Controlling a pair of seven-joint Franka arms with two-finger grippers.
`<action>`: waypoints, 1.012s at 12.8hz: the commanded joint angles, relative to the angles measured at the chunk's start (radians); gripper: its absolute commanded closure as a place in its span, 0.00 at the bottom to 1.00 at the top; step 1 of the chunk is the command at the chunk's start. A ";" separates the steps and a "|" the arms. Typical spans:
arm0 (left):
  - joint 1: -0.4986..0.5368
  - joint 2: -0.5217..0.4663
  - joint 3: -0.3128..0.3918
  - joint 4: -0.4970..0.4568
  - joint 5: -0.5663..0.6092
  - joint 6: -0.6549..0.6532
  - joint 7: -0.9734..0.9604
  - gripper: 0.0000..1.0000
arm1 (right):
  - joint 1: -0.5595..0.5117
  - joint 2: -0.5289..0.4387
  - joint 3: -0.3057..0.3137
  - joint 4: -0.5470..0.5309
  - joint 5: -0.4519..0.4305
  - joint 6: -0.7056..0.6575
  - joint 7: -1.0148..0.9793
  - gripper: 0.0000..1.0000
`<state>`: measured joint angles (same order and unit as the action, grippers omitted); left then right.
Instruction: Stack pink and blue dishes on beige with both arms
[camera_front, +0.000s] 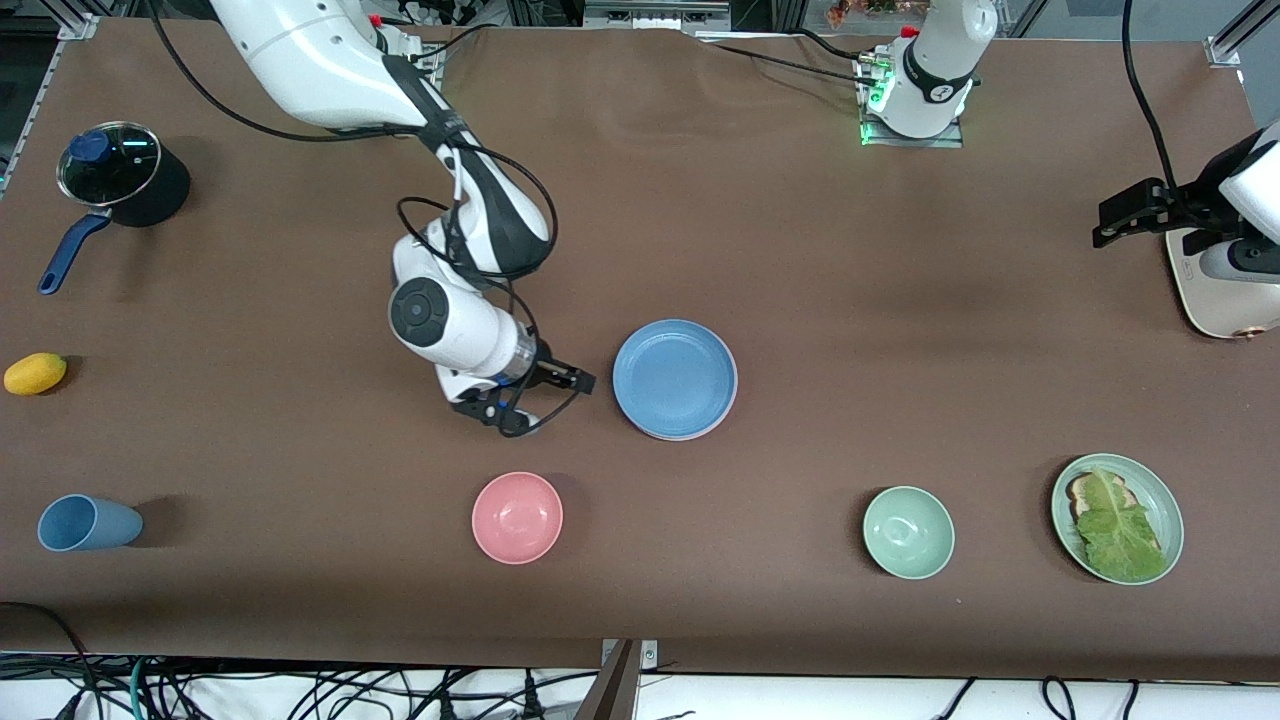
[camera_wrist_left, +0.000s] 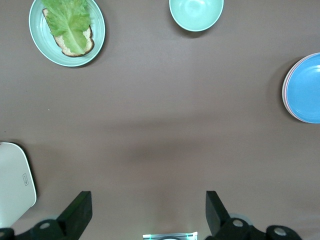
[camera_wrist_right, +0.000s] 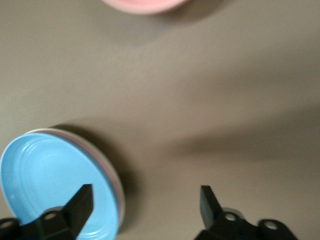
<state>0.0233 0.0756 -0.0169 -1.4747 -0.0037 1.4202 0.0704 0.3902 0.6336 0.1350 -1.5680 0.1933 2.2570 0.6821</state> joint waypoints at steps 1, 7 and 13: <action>0.001 -0.013 -0.005 -0.006 -0.016 0.006 -0.030 0.00 | 0.004 -0.109 -0.060 -0.014 -0.145 -0.150 -0.004 0.00; 0.001 0.001 -0.003 0.022 -0.018 0.005 -0.058 0.00 | -0.118 -0.386 -0.126 -0.011 -0.279 -0.498 -0.139 0.00; 0.010 0.006 0.000 0.027 -0.019 0.005 -0.057 0.00 | -0.388 -0.612 -0.130 -0.046 -0.252 -0.686 -0.584 0.00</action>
<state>0.0250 0.0756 -0.0162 -1.4683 -0.0077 1.4280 0.0221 0.0467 0.0955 -0.0118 -1.5603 -0.0728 1.5887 0.1446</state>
